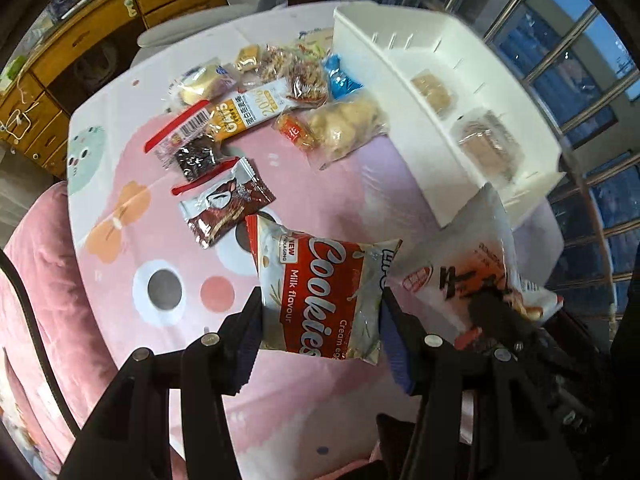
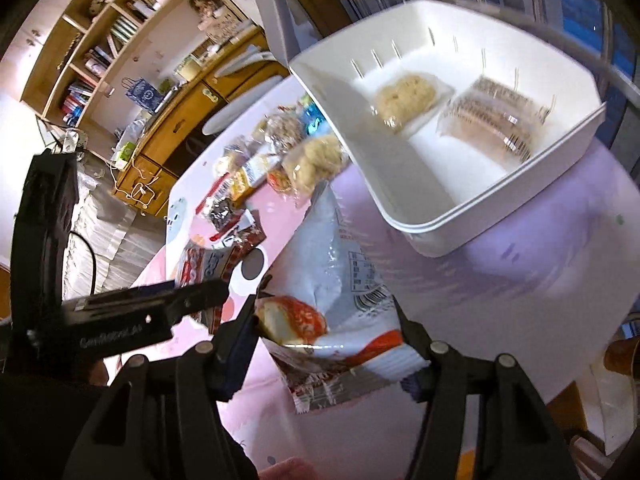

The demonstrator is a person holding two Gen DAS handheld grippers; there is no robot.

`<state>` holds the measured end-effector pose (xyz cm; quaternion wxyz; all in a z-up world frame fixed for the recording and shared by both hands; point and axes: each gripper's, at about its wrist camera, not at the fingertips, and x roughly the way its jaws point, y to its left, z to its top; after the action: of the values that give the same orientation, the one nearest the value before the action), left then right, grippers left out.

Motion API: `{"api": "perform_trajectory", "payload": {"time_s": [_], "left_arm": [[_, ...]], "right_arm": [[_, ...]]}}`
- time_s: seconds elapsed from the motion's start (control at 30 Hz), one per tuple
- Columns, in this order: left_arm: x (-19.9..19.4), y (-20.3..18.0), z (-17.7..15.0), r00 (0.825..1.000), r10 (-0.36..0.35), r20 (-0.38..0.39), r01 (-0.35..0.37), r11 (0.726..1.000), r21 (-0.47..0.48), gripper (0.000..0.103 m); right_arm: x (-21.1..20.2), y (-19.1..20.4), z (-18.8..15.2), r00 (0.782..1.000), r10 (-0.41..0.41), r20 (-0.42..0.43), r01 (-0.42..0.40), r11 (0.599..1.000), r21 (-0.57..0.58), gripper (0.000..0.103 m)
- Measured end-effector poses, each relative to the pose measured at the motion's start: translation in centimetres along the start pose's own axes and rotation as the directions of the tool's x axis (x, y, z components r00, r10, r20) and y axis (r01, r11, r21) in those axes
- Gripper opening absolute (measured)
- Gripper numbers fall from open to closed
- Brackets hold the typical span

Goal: Organize snacks
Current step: 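Grasp the red Cookies pack with the left gripper while the right grasps the red-white snack bag, then lower both packs into the white tray and open both grippers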

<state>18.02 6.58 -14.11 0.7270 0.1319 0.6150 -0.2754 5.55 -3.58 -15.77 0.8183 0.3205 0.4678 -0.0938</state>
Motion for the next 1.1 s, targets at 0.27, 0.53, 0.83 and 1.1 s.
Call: {"api": "perform_trajectory", "payload": {"time_s": [0.27,0.53,0.83,1.1], "left_arm": [[-2.8,-0.8,-2.6,0.997,-0.023,0.078,0.023,1.0,0.006,0.053],[-5.2,-2.4,-2.8,0.989,-0.025,0.148,0.024,1.0,0.004,0.053],[-5.8,-6.8,-0.5,0.989,-0.013,0.149,0.016,1.0,-0.02,0.053],[-5.1,-11.6,2.7,0.988,0.003,0.154,0.007,0.998,-0.068,0.053]], "right_arm": [[-4.4,1.3,-1.1,0.996,-0.023,0.082,0.027,0.998,-0.051,0.059],[-7.0,1.6,-0.8,0.99,-0.038,0.136,0.052,0.993,-0.106,0.057],[-8.7,-0.7,2.3,0.989,-0.011,0.144,0.04,0.98,-0.196,0.057],[-10.0,-4.1,7.3,0.992,0.019,0.127,0.018,0.958,-0.285,0.057]]}}
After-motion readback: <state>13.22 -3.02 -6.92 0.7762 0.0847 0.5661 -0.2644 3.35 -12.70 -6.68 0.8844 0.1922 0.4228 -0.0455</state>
